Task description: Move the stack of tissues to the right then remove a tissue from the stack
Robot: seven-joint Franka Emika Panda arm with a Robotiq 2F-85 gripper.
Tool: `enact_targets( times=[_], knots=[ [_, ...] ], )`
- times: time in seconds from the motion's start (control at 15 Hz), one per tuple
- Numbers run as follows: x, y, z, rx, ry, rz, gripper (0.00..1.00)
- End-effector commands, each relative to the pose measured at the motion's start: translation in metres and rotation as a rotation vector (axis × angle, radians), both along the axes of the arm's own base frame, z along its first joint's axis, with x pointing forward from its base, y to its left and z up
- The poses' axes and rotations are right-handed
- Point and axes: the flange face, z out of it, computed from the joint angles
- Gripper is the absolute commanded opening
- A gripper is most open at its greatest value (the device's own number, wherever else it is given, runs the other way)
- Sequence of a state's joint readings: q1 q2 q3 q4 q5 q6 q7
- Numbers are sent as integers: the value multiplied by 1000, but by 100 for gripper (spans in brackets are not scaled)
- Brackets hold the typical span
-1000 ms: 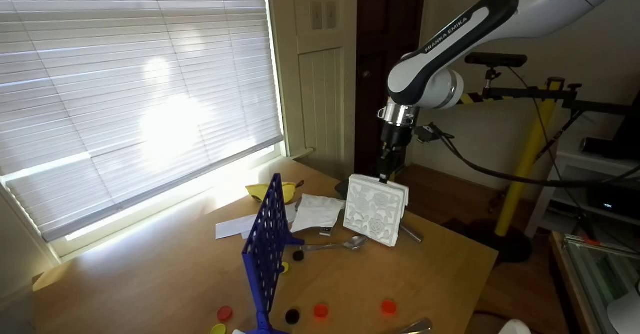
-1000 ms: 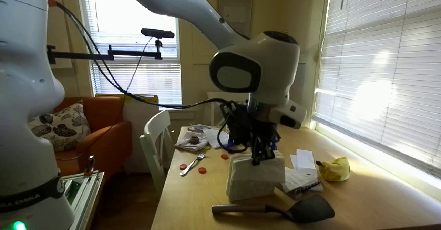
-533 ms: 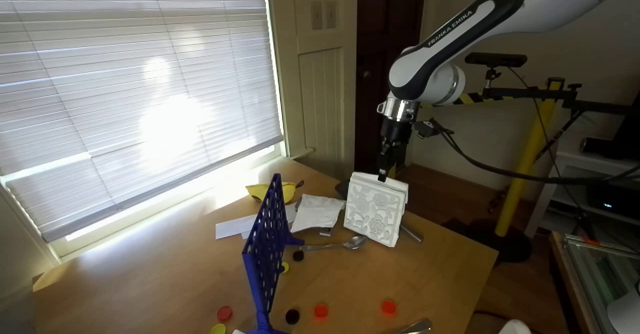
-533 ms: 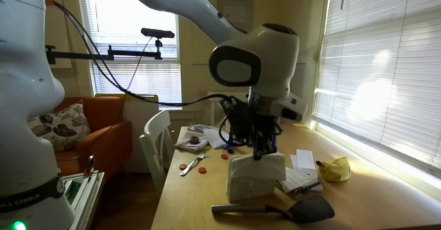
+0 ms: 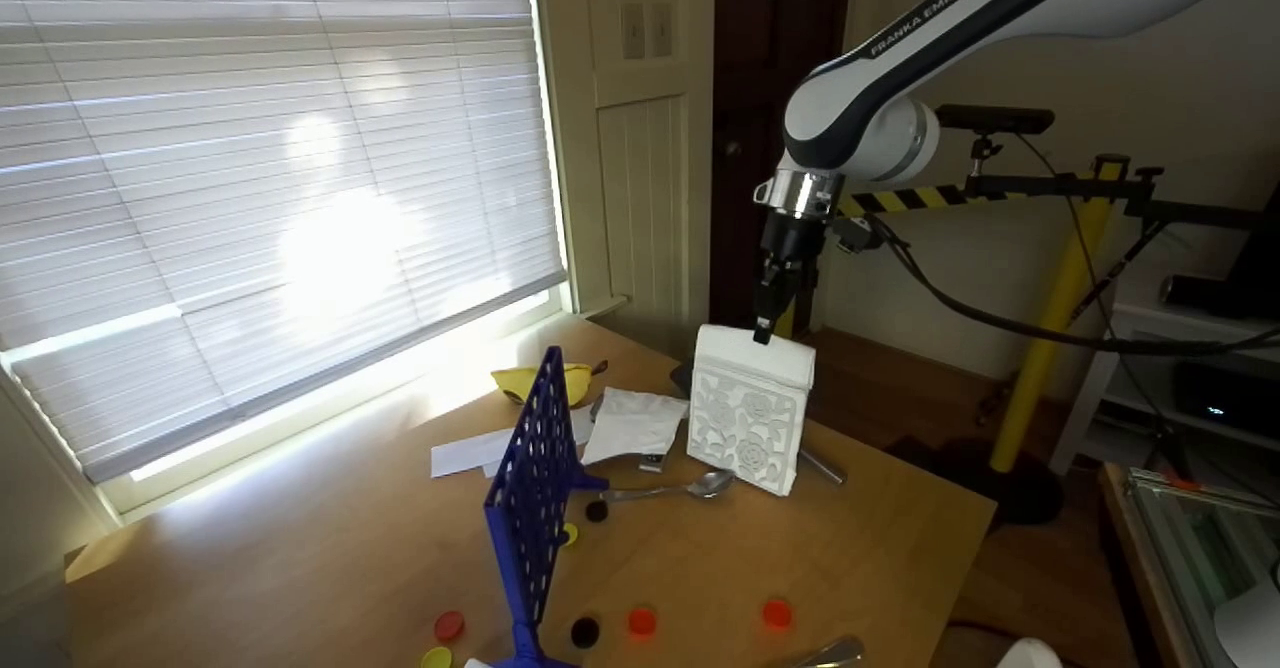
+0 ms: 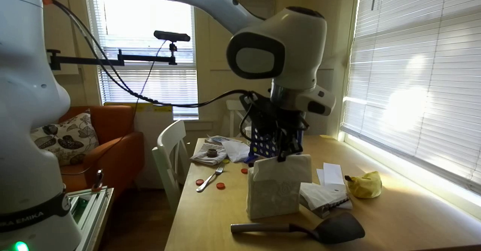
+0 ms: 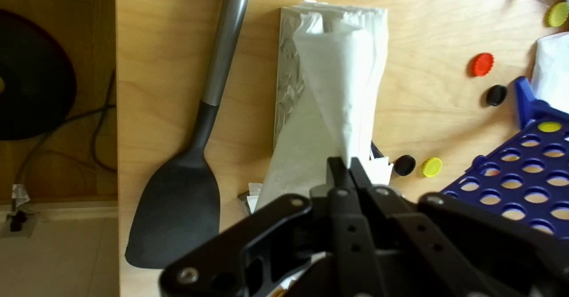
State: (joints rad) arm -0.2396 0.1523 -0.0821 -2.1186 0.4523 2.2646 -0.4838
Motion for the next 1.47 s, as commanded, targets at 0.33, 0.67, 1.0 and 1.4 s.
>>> enact_targets(
  times=[0.33, 0.67, 1.0, 1.4],
  knots=[
    [-6, 6, 63, 190, -226, 71, 1],
    [-6, 39, 51, 426, -272, 208, 1],
    [-1, 96, 9, 345, -161, 338, 1],
    [7, 155, -24, -14, -206, 429, 1]
  ],
)
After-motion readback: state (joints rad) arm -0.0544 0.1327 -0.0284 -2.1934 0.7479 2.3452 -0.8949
